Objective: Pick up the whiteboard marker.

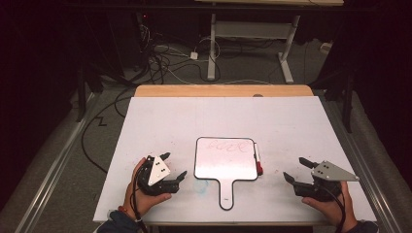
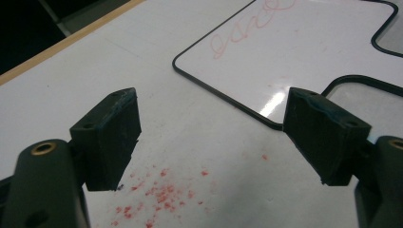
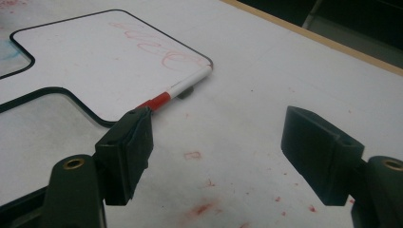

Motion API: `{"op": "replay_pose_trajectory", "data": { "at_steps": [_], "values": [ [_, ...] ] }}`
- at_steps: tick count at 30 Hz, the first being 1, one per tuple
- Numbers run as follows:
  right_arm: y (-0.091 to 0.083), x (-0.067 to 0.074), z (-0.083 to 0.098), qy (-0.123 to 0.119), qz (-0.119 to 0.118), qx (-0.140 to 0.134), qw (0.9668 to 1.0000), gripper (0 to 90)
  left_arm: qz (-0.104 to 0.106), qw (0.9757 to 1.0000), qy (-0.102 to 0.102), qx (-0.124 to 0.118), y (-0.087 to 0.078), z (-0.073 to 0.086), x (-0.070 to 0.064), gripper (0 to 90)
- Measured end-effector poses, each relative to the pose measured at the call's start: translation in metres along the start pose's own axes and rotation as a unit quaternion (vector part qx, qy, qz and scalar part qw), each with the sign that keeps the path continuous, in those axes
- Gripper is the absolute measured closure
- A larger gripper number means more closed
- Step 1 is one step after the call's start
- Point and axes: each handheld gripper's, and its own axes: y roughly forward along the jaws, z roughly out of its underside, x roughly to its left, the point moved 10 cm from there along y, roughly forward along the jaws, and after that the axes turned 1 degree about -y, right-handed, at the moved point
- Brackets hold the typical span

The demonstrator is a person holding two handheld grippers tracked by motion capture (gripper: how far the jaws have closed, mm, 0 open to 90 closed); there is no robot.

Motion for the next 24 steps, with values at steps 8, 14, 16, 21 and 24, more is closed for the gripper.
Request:
{"op": "replay_pose_trajectory", "data": {
  "at_steps": [8,14,16,21,24],
  "values": [
    [0.009,-0.003,-0.013,0.028,-0.02,0.003,0.9994,28.0,0.003,0.9999,0.003,0.013,0.003,0.003,-0.002,19.5],
    [0.029,-0.002,-0.025,0.061,-0.054,0.038,0.996,29.2,0.004,0.9997,0.003,0.025,0.007,0.006,-0.002,19.5],
    [0.034,-0.001,-0.026,0.078,-0.068,0.047,0.9935,31.8,0.003,0.9996,0.006,0.027,0.008,0.007,-0.002,19.5],
    [0.059,-0.007,-0.03,0.127,-0.077,0.09,0.9849,33.8,0.003,0.9994,0.016,0.031,0.009,0.007,-0.004,19.5],
    [0.077,-0.004,-0.032,0.138,-0.099,0.116,0.9787,38.5,0.005,0.9992,0.015,0.037,0.01,0.009,-0.004,19.5]
  ]
}}
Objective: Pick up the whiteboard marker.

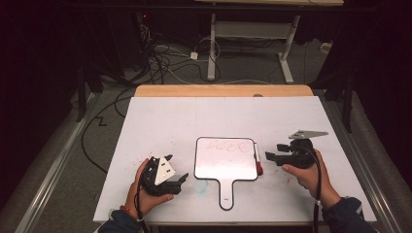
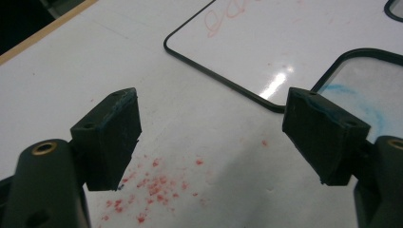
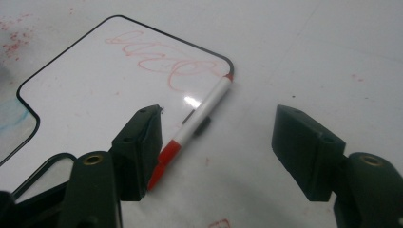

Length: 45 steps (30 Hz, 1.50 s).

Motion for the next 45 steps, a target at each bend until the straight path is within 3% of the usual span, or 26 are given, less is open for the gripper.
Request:
{"op": "replay_pose_trajectory", "data": {
  "at_steps": [6,8,10,17,23,26,32,37,44,45],
  "values": [
    [0.022,0.003,-0.007,-0.006,-0.006,0.02,0.9998,44.8,0.001,0.9998,0.017,0.009,0.001,0.002,-0.003,19.5],
    [0.029,0.005,-0.009,0.003,-0.018,0.026,0.9995,48.9,0.002,0.9999,0.015,0.009,0.001,0.003,-0.003,19.5],
    [0.038,0.002,-0.008,0.013,-0.011,0.035,0.9992,50.5,0.006,0.9998,0.016,0.012,0.002,0.004,-0.003,19.5],
    [0.061,-0.005,0.0,0.051,-0.024,0.059,0.9967,63.2,0.012,0.9997,0.018,0.009,0.002,0.003,-0.006,19.5],
    [0.062,0.002,0.001,0.042,-0.048,0.063,0.9959,75.6,0.013,0.9997,0.017,0.013,0.003,0.004,-0.006,19.5],
    [0.061,0.004,0.001,0.029,-0.041,0.065,0.9966,78.9,0.014,0.9997,0.019,0.01,0.003,0.003,-0.006,19.5],
    [0.06,0.006,-0.001,0.009,-0.025,0.057,0.998,81.7,0.016,0.9996,0.019,0.013,0.004,0.003,-0.007,19.5],
    [0.055,0.01,-0.004,-0.002,-0.03,0.047,0.9984,81.9,0.028,0.9995,0.006,0.01,0.004,0.001,-0.01,19.5],
    [0.031,0.024,-0.027,-0.018,-0.041,-0.009,0.999,81.9,0.052,0.9981,-0.02,-0.026,0.004,-0.022,-0.016,20.4],
    [0.021,0.031,-0.036,-0.025,-0.049,-0.034,0.9979,82.0,0.058,0.9975,-0.025,-0.033,0.005,-0.027,-0.018,21.2]
  ]
}}
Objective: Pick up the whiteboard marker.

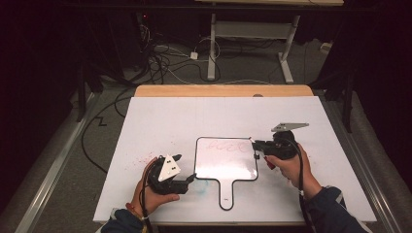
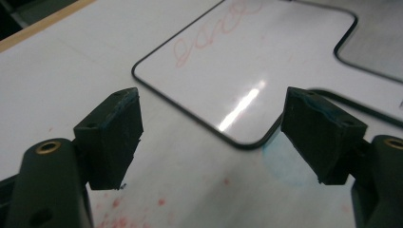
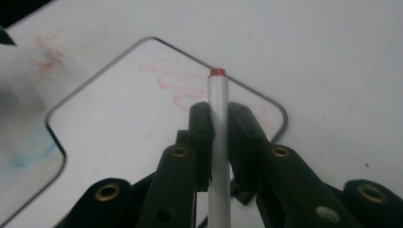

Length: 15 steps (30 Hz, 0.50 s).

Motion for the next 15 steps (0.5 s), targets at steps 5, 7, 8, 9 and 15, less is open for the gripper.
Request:
{"op": "replay_pose_trajectory", "data": {
  "at_steps": [5,7,8,9,15],
  "values": [
    [-0.011,0.014,-0.013,-0.014,-0.008,-0.041,0.999,82.0,0.037,0.9988,-0.015,-0.03,0.007,-0.026,-0.01,24.8],
    [-0.013,0.017,-0.016,-0.016,-0.012,-0.052,0.9985,81.9,0.064,0.9965,-0.03,-0.046,0.012,-0.04,-0.017,26.0],
    [-0.014,0.024,-0.018,-0.02,-0.016,-0.063,0.9977,82.0,0.082,0.9945,-0.038,-0.053,0.017,-0.051,-0.023,28.1],
    [-0.014,0.026,-0.019,-0.022,-0.019,-0.07,0.9971,82.0,0.095,0.9932,-0.039,-0.055,0.02,-0.058,-0.028,29.7],
    [-0.016,0.048,-0.024,-0.031,-0.042,-0.105,0.9931,82.0,0.155,0.9848,-0.051,-0.059,0.047,-0.091,-0.061,34.5]
  ]
}}
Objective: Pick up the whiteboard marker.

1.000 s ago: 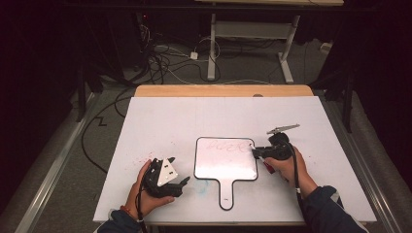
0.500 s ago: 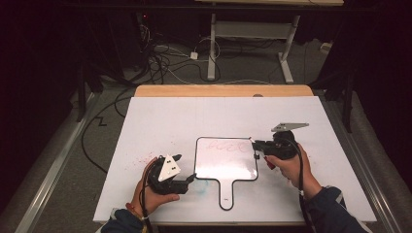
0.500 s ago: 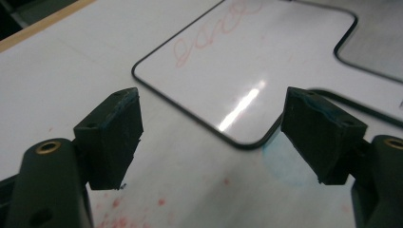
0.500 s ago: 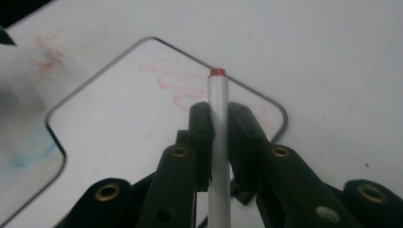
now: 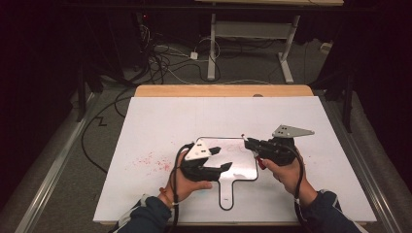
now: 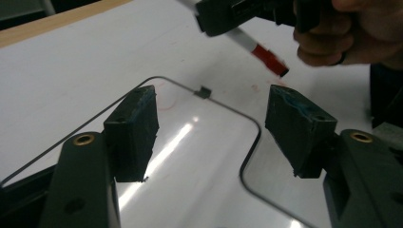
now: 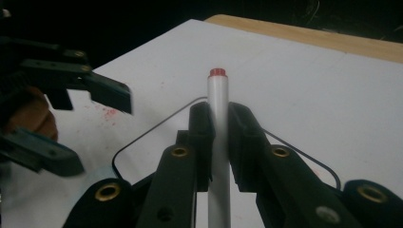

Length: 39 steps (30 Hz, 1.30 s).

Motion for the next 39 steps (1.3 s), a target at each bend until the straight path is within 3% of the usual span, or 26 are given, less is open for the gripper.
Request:
{"op": "replay_pose_trajectory", "data": {
  "at_steps": [3,7,9,13,23,31,33,36,37,39],
  "values": [
    [0.001,0.009,-0.001,-0.007,-0.005,-0.014,0.9999,82.0,0.008,0.9999,0.005,0.005,0.013,-0.005,-0.007,36.8],
    [0.0,0.014,-0.003,-0.007,-0.009,-0.032,0.9994,82.0,0.016,0.9998,-0.013,0.003,0.035,-0.014,-0.012,41.2],
    [-0.001,0.017,-0.003,-0.008,-0.012,-0.034,0.9993,82.0,0.032,0.9992,-0.024,-0.002,0.041,-0.017,-0.016,43.6],
    [-0.003,0.019,-0.004,-0.01,-0.014,-0.046,0.9988,81.9,0.026,0.9988,-0.038,-0.013,0.049,-0.022,-0.016,45.9],
    [-0.009,0.015,-0.007,-0.009,-0.001,-0.062,0.998,81.9,0.025,0.999,-0.015,-0.034,0.047,-0.029,-0.014,66.6],
    [-0.011,0.016,-0.01,-0.024,0.018,-0.069,0.9971,80.8,-0.005,0.9991,0.005,-0.041,0.046,-0.03,-0.003,77.5],
    [-0.011,0.016,-0.009,-0.026,0.021,-0.068,0.9971,80.0,-0.011,0.999,0.02,-0.037,0.046,-0.029,-0.002,78.2],
    [-0.012,0.012,-0.008,-0.019,0.034,-0.064,0.9972,66.9,-0.021,0.9983,0.036,-0.04,0.046,-0.028,0.004,78.3],
    [-0.013,0.011,-0.008,-0.013,0.031,-0.064,0.9973,63.5,-0.021,0.9983,0.036,-0.04,0.046,-0.028,0.004,78.3],
    [-0.017,0.01,-0.006,-0.018,0.022,-0.062,0.9977,54.4,-0.035,0.9976,0.041,-0.042,0.043,-0.025,0.017,78.3]
  ]
}}
